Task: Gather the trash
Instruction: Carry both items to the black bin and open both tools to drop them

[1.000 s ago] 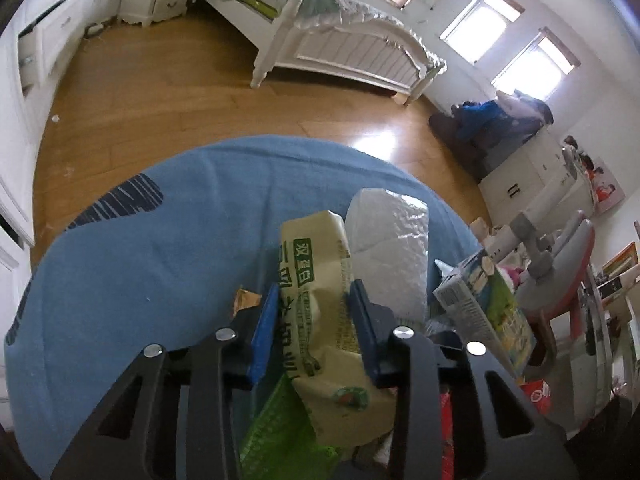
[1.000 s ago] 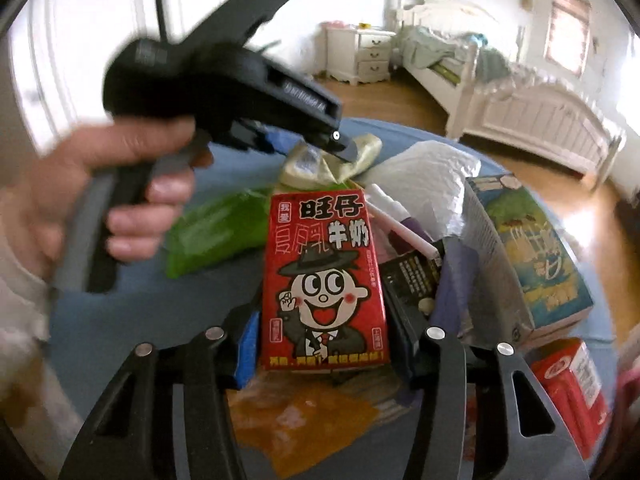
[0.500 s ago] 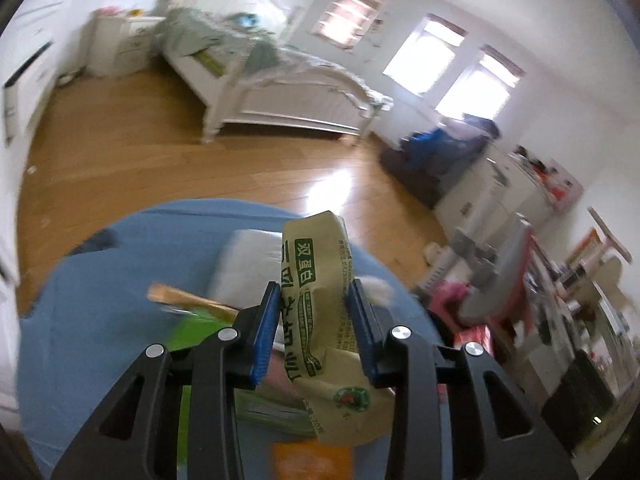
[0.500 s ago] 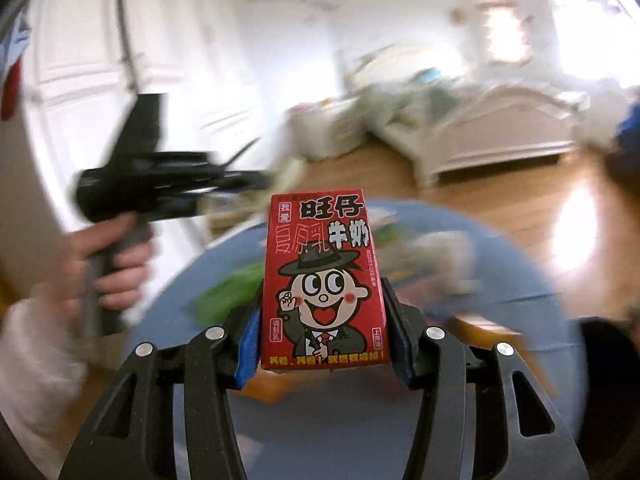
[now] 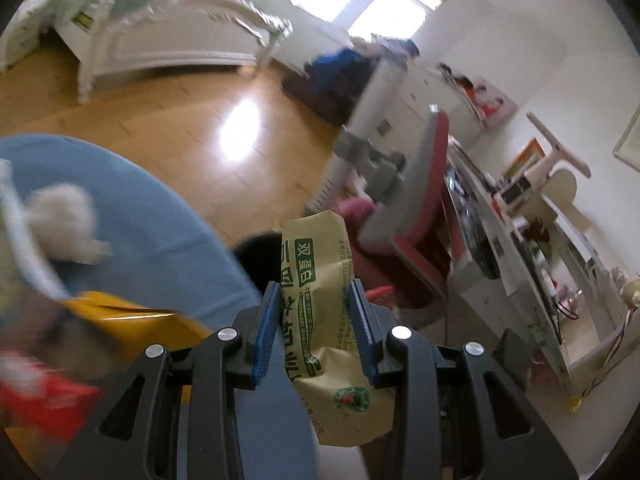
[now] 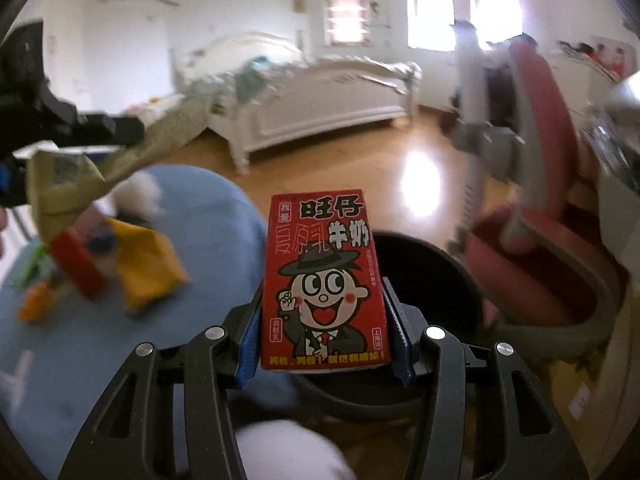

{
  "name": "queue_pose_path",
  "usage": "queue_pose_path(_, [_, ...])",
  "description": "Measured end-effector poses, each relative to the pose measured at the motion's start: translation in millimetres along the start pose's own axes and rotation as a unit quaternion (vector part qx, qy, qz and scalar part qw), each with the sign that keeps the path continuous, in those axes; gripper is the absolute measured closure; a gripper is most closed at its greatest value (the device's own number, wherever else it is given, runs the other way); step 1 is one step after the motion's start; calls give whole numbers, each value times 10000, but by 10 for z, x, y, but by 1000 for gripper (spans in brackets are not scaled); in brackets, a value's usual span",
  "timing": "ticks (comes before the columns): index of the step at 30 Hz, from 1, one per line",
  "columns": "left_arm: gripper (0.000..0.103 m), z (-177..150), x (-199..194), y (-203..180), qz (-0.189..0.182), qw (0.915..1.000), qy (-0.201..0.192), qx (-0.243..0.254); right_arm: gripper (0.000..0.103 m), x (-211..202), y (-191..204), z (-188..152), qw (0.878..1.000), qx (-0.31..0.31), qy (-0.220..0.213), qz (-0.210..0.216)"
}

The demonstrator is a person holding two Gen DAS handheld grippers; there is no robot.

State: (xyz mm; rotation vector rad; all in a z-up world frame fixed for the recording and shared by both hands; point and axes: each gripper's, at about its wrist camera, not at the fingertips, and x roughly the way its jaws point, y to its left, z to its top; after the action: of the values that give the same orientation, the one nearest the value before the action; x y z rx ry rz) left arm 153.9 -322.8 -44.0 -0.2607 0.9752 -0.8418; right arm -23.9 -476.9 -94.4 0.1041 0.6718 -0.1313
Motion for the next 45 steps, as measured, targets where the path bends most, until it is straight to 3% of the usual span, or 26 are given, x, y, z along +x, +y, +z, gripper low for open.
queue_pose_path(3, [68,11,462,-141,55,9996,261,127,51,278,-229,-95,9995,153,244,-134])
queue_pose_path(11, [67,3,1059,-153,318,9956,812,350,51,779,-588,-206,9959,586,683,20])
queue_pose_path(21, [67,-49,1403,-74,566,9918,1079,376,51,1028,-675,-346,9921,817,914,256])
queue_pose_path(27, [62,-30,1431,-86,690,9905,1100,457,39,998,-695,-351,9914,908,905,247])
queue_pose_path(31, [30,-2,1304,-183,792,9902,949,650,39,921,-687,-330,9916,914,889,237])
queue_pose_path(37, [30,-33,732,-326,589,9932,607,797,39,644,-492,-178,9946,700,651,413])
queue_pose_path(41, [30,-126,116,-265,536,9953,226,777,39,399,-177,86,9950,427,344,833])
queue_pose_path(45, [30,-247,-593,77,927,9931,-297,648,36,139,382,378,9882,-146,40,1521])
